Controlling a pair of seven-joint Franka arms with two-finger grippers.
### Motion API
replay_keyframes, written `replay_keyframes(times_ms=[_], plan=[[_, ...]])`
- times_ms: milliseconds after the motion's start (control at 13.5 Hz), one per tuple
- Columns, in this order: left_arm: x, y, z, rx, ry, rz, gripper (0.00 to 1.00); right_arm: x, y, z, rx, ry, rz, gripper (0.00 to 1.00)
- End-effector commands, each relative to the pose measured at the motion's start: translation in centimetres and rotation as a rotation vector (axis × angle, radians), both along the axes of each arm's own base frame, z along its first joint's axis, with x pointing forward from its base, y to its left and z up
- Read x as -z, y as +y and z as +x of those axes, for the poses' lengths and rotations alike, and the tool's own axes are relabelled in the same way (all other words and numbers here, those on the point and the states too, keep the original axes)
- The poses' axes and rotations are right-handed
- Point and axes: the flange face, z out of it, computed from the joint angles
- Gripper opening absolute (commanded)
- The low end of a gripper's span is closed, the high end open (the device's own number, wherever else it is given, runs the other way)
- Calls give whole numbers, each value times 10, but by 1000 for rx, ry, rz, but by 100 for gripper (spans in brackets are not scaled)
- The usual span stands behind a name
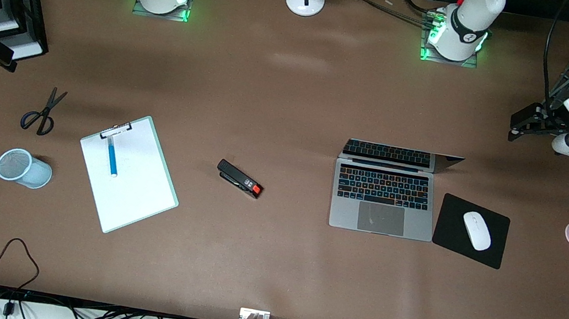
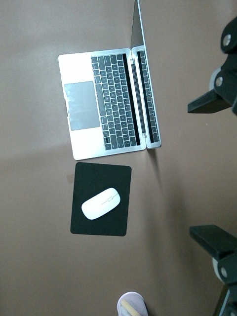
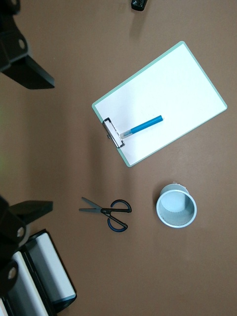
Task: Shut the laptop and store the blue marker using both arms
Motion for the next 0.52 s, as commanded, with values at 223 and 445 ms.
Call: replay_keyframes(times_ms=[223, 445], plan=[[-7, 0, 2, 6, 4, 0, 100, -2, 5, -3, 14, 1, 24, 100], [-5, 1, 2, 1, 8, -3, 100, 14, 11, 6, 3, 18, 23, 100]])
